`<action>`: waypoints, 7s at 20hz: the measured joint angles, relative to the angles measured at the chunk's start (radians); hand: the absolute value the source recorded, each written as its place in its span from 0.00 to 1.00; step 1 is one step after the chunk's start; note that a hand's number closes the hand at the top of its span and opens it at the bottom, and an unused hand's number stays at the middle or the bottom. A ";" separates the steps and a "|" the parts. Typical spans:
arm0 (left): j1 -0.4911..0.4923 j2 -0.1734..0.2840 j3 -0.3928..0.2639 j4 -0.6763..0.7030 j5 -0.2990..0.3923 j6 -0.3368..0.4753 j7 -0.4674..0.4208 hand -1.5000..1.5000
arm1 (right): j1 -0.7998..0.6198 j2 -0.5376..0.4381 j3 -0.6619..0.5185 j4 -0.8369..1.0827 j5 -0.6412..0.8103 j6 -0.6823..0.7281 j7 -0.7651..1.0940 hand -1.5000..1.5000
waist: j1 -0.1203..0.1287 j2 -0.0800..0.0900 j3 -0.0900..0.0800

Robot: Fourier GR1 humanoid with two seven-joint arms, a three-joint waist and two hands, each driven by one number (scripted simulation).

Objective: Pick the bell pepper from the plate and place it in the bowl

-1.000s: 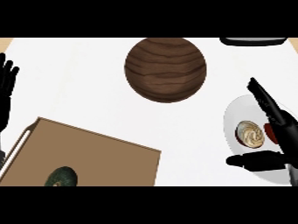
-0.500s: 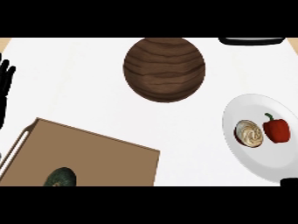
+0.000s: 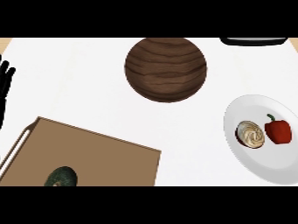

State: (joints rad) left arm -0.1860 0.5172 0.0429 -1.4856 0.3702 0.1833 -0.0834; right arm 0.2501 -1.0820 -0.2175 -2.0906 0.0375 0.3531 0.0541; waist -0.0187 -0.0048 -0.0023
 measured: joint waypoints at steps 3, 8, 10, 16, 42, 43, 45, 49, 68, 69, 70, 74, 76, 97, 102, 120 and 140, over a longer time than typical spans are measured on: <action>0.004 -0.013 0.000 0.009 -0.008 -0.007 -0.018 0.50 | 0.010 -0.060 -0.019 -0.010 0.007 0.090 0.030 0.00 | 0.004 0.002 0.001; -0.028 -0.033 0.006 0.025 -0.026 -0.008 -0.005 0.50 | 0.027 -0.055 -0.043 0.014 0.056 0.200 0.023 0.00 | 0.007 0.003 0.002; -0.037 -0.034 0.013 0.027 -0.035 -0.018 0.003 0.50 | 0.018 -0.028 -0.043 0.030 0.096 0.227 0.015 0.00 | 0.010 0.004 0.002; -0.064 -0.070 0.015 0.039 -0.068 -0.025 0.012 0.50 | -0.089 0.061 0.050 0.128 0.223 0.255 0.007 0.00 | 0.021 0.006 0.002; -0.055 -0.151 0.094 0.012 -0.162 -0.085 0.044 0.50 | -0.318 0.332 0.163 0.608 0.671 0.172 -0.331 0.00 | 0.020 0.005 0.003; -0.059 -0.150 0.097 0.003 -0.166 -0.084 0.057 0.50 | -0.323 0.347 0.168 0.612 0.686 0.170 -0.326 0.00 | 0.020 0.005 0.002; -0.071 -0.150 0.106 0.001 -0.167 -0.088 0.075 0.50 | -0.323 0.371 0.177 0.619 0.716 0.163 -0.320 0.00 | 0.020 0.005 0.002; -0.040 -0.157 0.122 -0.031 -0.172 -0.109 0.075 0.50 | -0.323 0.391 0.172 0.649 0.768 0.152 -0.340 0.00 | 0.020 0.005 0.003; -0.082 -0.192 0.162 0.012 -0.214 -0.142 0.071 0.50 | -0.455 0.473 0.157 0.968 0.953 0.031 -0.440 1.00 | 0.020 0.005 0.001; -0.082 -0.196 0.162 0.012 -0.215 -0.142 0.071 0.50 | -0.465 0.486 0.157 0.983 0.958 0.006 -0.448 1.00 | 0.020 0.004 0.000; -0.079 -0.193 0.168 0.011 -0.210 -0.148 0.068 0.50 | -0.464 0.486 0.152 0.979 0.957 -0.008 -0.461 1.00 | 0.020 0.004 0.000; -0.075 -0.196 0.170 -0.007 -0.216 -0.149 0.083 0.50 | -0.479 0.486 0.137 1.025 0.971 -0.067 -0.522 1.00 | 0.020 0.003 -0.001; -0.075 -0.209 0.164 -0.010 -0.228 -0.138 0.081 0.50 | -0.498 0.497 0.135 1.042 0.980 -0.084 -0.531 1.00 | 0.019 0.003 -0.002; -0.131 -0.233 0.132 0.005 -0.234 -0.166 0.072 0.50 | -1.025 0.208 -0.030 1.651 1.035 -0.232 -0.737 1.00 | 0.096 0.035 0.008; -0.135 -0.220 0.148 0.028 -0.233 -0.171 0.068 0.50 | -1.147 0.170 -0.078 1.706 0.980 -0.170 -0.862 1.00 | 0.082 0.027 0.006; -0.086 -0.222 0.163 0.017 -0.242 -0.164 0.058 0.50 | -1.545 0.326 -0.121 1.766 0.821 0.117 -0.733 1.00 | 0.046 0.008 0.002; -0.070 -0.222 0.181 -0.011 -0.237 -0.166 0.075 0.50 | -1.574 0.775 0.004 1.651 0.830 0.116 -0.422 1.00 | 0.029 0.005 0.002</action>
State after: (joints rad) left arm -0.2561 0.2956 0.2237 -1.4966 0.1328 0.0170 -0.0081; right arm -1.3235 -0.3073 -0.2132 -0.4399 0.8679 0.4689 -0.3683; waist 0.0106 -0.0001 -0.0005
